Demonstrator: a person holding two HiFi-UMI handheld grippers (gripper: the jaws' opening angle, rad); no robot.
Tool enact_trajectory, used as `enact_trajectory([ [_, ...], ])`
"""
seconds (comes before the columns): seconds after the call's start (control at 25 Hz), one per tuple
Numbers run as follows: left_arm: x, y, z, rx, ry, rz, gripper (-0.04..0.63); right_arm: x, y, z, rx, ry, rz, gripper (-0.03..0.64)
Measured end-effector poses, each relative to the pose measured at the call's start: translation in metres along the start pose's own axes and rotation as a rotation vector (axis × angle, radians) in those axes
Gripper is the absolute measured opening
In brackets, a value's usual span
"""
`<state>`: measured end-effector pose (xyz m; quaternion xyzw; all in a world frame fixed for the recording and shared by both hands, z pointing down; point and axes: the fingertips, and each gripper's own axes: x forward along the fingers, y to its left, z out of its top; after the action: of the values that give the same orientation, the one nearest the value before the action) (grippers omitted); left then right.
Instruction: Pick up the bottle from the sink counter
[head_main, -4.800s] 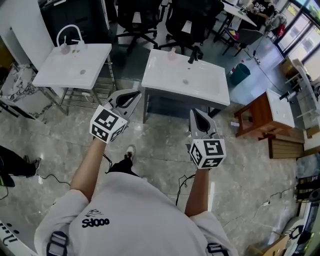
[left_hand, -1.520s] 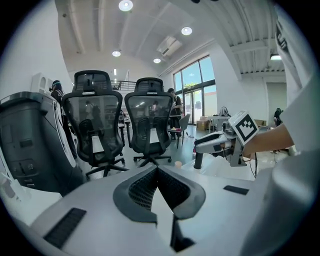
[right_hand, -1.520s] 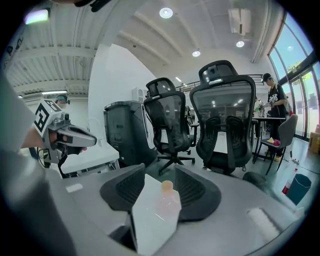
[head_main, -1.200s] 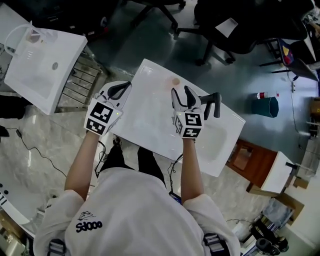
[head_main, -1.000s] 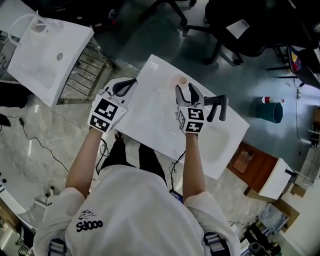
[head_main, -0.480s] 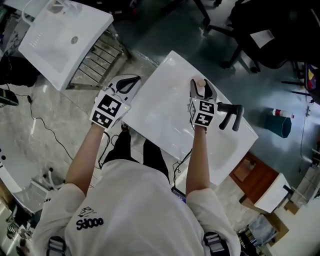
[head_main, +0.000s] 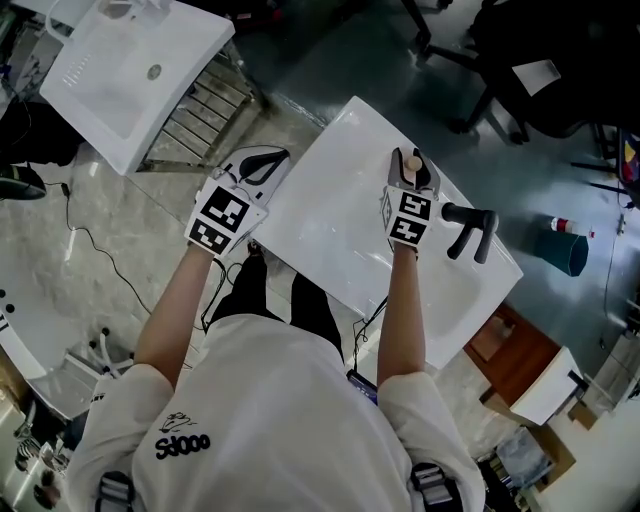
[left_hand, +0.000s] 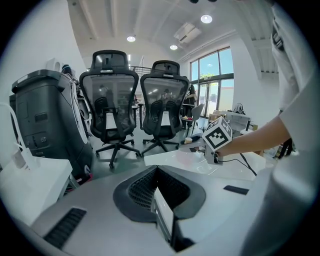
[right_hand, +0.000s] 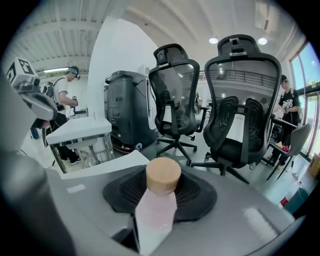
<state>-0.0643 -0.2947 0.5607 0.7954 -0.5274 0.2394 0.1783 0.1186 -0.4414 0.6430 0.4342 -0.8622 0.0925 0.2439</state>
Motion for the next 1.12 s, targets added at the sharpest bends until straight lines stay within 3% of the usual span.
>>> enact_trajectory([
  [0.16, -0.001, -0.004, -0.003, 0.004, 0.001, -0.012, 0.002, -0.001, 0.000, 0.002, 0.021, -0.007, 0.008, 0.126],
  [0.68, -0.009, -0.007, -0.002, 0.017, -0.002, -0.018, 0.002, -0.016, 0.005, 0.006, -0.014, 0.001, 0.013, 0.121],
  [1.12, -0.023, -0.008, 0.025, 0.043, -0.099, -0.031, 0.002, -0.072, 0.010, 0.055, 0.000, -0.073, -0.013, 0.121],
])
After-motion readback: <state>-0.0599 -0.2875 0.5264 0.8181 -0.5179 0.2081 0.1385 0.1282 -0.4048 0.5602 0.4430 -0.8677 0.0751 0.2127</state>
